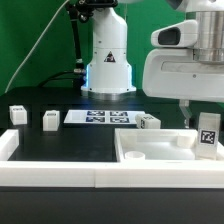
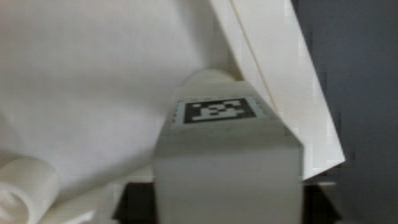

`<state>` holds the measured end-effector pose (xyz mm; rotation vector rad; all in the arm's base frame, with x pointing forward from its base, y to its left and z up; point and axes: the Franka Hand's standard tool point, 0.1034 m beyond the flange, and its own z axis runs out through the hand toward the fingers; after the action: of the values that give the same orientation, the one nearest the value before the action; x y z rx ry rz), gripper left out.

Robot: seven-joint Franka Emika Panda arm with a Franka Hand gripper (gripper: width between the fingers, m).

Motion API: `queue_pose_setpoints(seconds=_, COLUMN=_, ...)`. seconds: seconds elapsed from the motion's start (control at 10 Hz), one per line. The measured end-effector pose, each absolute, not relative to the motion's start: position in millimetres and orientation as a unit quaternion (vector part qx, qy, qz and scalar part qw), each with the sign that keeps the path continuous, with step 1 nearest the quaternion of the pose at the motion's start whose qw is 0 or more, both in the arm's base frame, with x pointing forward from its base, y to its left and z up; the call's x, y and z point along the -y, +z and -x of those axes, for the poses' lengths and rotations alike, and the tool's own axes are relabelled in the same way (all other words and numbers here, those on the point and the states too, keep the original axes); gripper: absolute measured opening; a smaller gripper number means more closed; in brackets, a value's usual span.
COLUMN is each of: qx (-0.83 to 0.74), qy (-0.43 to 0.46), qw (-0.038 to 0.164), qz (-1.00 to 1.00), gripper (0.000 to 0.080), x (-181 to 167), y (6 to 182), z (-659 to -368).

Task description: Assemble one leg

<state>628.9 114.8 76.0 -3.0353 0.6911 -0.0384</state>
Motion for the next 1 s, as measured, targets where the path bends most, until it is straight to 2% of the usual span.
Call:
queue_pose_setpoints(seconds=0.4, qx=-0.466, qy=-0.014, qw=0.013, qz=0.884, gripper=0.029, x=-114.9, y=75.9, z=-624.6)
queue_pose_setpoints(seconds=0.6, qx=-0.569, qy=-0.011, qw=0.019, qz=0.822, gripper=0.029, x=-113.3, y=75.0, z=-623.8)
queue_pose_setpoints(seconds=1.0, qx=-0.775, qy=-0.013, qw=0.021, qz=0.631, gripper=0.029, x=-112.8, y=74.5, z=-622.0)
